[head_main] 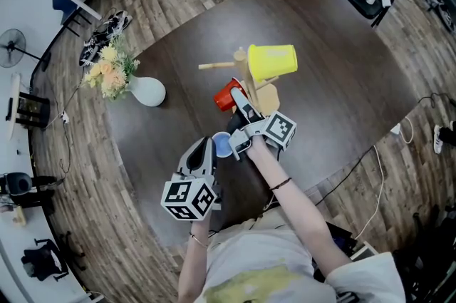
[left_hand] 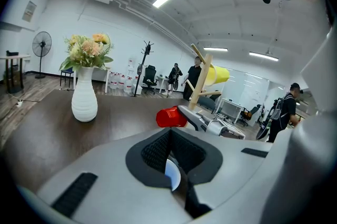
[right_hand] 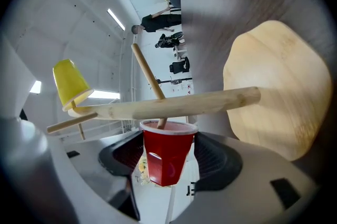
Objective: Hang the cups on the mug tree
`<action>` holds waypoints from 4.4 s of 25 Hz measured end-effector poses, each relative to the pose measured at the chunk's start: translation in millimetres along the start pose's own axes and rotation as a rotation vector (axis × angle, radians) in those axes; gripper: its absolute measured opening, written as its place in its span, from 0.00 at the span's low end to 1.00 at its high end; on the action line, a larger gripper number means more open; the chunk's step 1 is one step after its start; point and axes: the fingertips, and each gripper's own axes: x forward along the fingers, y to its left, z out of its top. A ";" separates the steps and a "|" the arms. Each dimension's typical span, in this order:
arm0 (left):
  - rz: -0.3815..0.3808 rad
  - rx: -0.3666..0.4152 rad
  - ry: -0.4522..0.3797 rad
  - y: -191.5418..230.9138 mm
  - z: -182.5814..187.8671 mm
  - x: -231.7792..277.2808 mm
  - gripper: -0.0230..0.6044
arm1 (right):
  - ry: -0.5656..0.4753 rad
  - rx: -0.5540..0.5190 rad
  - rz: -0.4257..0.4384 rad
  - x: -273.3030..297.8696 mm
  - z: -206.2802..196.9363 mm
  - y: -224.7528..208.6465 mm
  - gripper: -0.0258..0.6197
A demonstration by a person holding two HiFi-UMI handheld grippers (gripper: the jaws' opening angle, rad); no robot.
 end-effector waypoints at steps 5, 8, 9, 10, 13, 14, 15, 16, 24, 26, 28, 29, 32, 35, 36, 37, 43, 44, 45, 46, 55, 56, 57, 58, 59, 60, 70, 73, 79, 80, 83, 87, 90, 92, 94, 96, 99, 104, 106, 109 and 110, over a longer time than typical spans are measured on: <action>-0.001 0.001 -0.001 0.7 1.0 -1.2 0.06 | 0.001 0.013 -0.006 -0.5 -2.1 -4.0 0.53; 0.001 0.001 -0.003 1.3 2.3 -2.1 0.06 | 0.010 0.015 -0.018 -0.8 -4.9 -4.6 0.58; 0.001 0.002 -0.003 1.2 2.3 -2.3 0.06 | 0.009 0.018 -0.019 -1.1 -5.0 -4.7 0.59; 0.001 0.002 -0.003 0.9 2.1 -2.3 0.06 | 0.010 0.019 -0.021 -1.8 -5.0 -5.0 0.59; -0.002 0.003 -0.002 -0.1 1.0 -1.5 0.06 | 0.022 0.016 -0.031 -4.7 -5.2 -7.7 0.61; -0.003 0.003 -0.003 -0.1 0.9 -1.0 0.06 | 0.026 0.014 -0.035 -5.8 -5.0 -8.5 0.61; -0.005 0.003 -0.003 -0.3 1.1 -0.7 0.06 | 0.033 0.013 -0.038 -7.0 -5.1 -8.9 0.61; -0.006 0.004 -0.004 -0.8 1.4 -0.5 0.06 | 0.042 0.012 -0.039 -8.1 -5.6 -8.6 0.61; -0.017 0.011 -0.011 -12.7 2.3 -2.9 0.06 | 0.130 -0.007 -0.068 -22.9 -12.1 -8.5 0.61; -0.016 0.010 -0.014 -15.4 1.2 -4.3 0.06 | 0.159 0.003 -0.072 -26.3 -17.2 -8.8 0.61; -0.015 0.013 -0.016 -17.7 0.2 -5.6 0.06 | 0.183 0.008 -0.068 -30.0 -21.6 -8.0 0.61; -0.014 0.016 -0.017 -18.3 -0.1 -6.2 0.06 | 0.193 -0.004 -0.068 -32.0 -22.6 -7.3 0.60; -0.007 0.019 -0.025 -19.4 -1.7 -8.7 0.06 | 0.223 -0.076 -0.063 -37.0 -25.4 -0.7 0.46; -0.001 0.037 -0.031 -22.8 -4.5 -11.9 0.06 | 0.274 -0.185 -0.073 -42.3 -30.8 6.3 0.29; 0.000 0.042 -0.033 -23.8 -5.5 -13.0 0.06 | 0.287 -0.216 -0.080 -44.1 -32.2 7.9 0.23; 0.002 0.042 -0.036 -24.7 -6.6 -14.0 0.06 | 0.298 -0.244 -0.086 -45.9 -33.3 9.3 0.18; 0.010 0.028 -0.058 -28.6 -13.1 -22.8 0.06 | 0.361 -0.401 -0.100 -60.1 -39.9 17.7 0.09; 0.012 0.026 -0.062 -28.7 -13.9 -24.7 0.06 | 0.374 -0.434 -0.102 -62.8 -41.4 19.1 0.09; 0.015 0.024 -0.065 -28.4 -14.7 -27.0 0.06 | 0.392 -0.469 -0.104 -65.7 -43.7 20.3 0.08; 0.018 0.023 -0.069 -27.7 -15.7 -29.3 0.06 | 0.413 -0.507 -0.106 -68.7 -46.7 21.1 0.08; 0.032 0.020 -0.068 -11.1 -37.5 -46.6 0.06 | 0.558 -0.852 -0.106 -91.8 -74.9 26.2 0.07; 0.030 0.017 -0.067 -9.2 -40.4 -48.5 0.06 | 0.570 -0.891 -0.111 -94.2 -78.1 25.9 0.07; 0.028 0.015 -0.064 -7.2 -42.9 -50.5 0.06 | 0.582 -0.932 -0.116 -96.5 -81.4 25.5 0.07; 0.025 0.013 -0.061 -5.2 -45.3 -52.6 0.06 | 0.593 -0.971 -0.122 -99.0 -85.2 25.1 0.07; 0.022 0.013 -0.058 -3.5 -47.5 -55.0 0.06 | 0.604 -1.009 -0.127 -101.7 -89.1 24.8 0.07; 0.018 0.014 -0.054 -1.8 -49.6 -57.4 0.06 | 0.613 -1.045 -0.131 -104.6 -92.9 24.6 0.07; -0.002 -0.017 -0.018 16.1 -76.5 -76.0 0.06 | 0.654 -1.259 -0.204 -129.3 -118.5 4.3 0.07; -0.013 -0.024 -0.010 18.7 -81.8 -79.0 0.06 | 0.664 -1.279 -0.232 -133.1 -121.5 -4.0 0.08; -0.029 -0.028 -0.001 25.7 -89.8 -79.9 0.06 | 0.668 -1.320 -0.282 -129.6 -124.7 -22.1 0.11; -0.030 -0.031 0.001 26.3 -90.5 -79.7 0.06 | 0.664 -1.318 -0.295 -128.2 -123.8 -25.4 0.22; -0.026 -0.044 0.008 29.9 -92.8 -79.2 0.06 | 0.669 -1.327 -0.328 -124.2 -123.0 -34.5 0.31; -0.017 -0.061 0.022 35.2 -95.4 -75.1 0.06 | 0.687 -1.365 -0.336 -116.9 -124.7 -43.3 0.37; -0.007 -0.075 0.030 37.4 -95.9 -71.0 0.06 | 0.710 -1.380 -0.332 -109.1 -127.2 -48.8 0.43; 0.002 -0.084 0.035 38.8 -96.9 -68.5 0.06 | 0.734 -1.389 -0.318 -103.9 -131.8 -53.6 0.47; 0.010 -0.091 0.041 40.4 -98.1 -65.4 0.06 | 0.753 -1.403 -0.309 -98.7 -135.5 -58.6 0.52; 0.019 -0.097 0.044 43.0 -98.3 -62.3 0.06 | 0.754 -1.427 -0.312 -92.1 -135.7 -62.8 0.54; 0.032 -0.106 0.048 47.2 -98.7 -59.9 0.06 | 0.744 -1.451 -0.323 -83.7 -134.3 -67.1 0.56; 0.046 -0.115 0.051 52.0 -99.0 -57.0 0.06 | 0.749 -1.492 -0.317 -74.3 -136.8 -72.7 0.58; 0.050 -0.118 0.052 53.2 -98.6 -55.8 0.06 | 0.750 -1.504 -0.316 -71.7 -137.1 -73.6 0.58; 0.057 -0.121 0.052 55.6 -97.9 -55.0 0.06 | 0.744 -1.524 -0.312 -69.0 -137.3 -73.5 0.58; 0.060 -0.122 0.052 56.5 -97.7 -54.8 0.06 | 0.743 -1.531 -0.315 -68.7 -136.8 -73.9 0.58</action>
